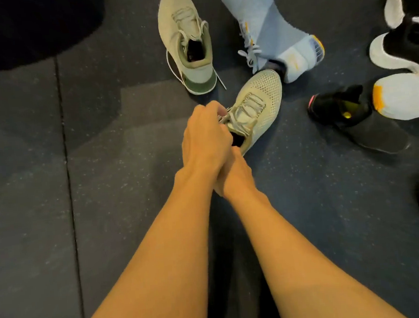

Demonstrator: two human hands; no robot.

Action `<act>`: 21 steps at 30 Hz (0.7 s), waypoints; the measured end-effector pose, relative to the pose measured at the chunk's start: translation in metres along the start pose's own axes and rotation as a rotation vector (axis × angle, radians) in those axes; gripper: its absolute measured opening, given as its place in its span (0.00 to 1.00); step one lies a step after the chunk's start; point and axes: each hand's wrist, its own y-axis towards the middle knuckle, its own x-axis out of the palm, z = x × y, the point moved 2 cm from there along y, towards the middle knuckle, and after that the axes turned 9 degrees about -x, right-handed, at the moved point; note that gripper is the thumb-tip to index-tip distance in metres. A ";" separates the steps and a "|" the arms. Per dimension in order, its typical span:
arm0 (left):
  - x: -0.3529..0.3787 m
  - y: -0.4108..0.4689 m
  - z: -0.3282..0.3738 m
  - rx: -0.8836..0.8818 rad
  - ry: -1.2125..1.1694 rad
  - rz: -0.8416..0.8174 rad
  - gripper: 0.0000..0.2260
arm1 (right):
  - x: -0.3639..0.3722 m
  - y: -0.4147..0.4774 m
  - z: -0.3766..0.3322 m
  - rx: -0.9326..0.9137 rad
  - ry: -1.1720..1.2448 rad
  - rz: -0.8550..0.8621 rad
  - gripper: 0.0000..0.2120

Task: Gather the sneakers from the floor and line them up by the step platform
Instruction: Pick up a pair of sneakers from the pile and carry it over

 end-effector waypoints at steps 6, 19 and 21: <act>0.005 0.049 -0.004 0.004 0.022 0.042 0.12 | -0.005 0.028 -0.003 -0.100 -0.228 0.109 0.10; 0.013 0.160 0.013 0.053 0.267 -0.160 0.20 | -0.158 0.078 -0.104 -0.106 -0.372 -0.235 0.22; 0.016 0.166 0.008 -0.012 0.338 -0.108 0.11 | -0.151 0.084 -0.109 -0.092 -0.395 -0.278 0.24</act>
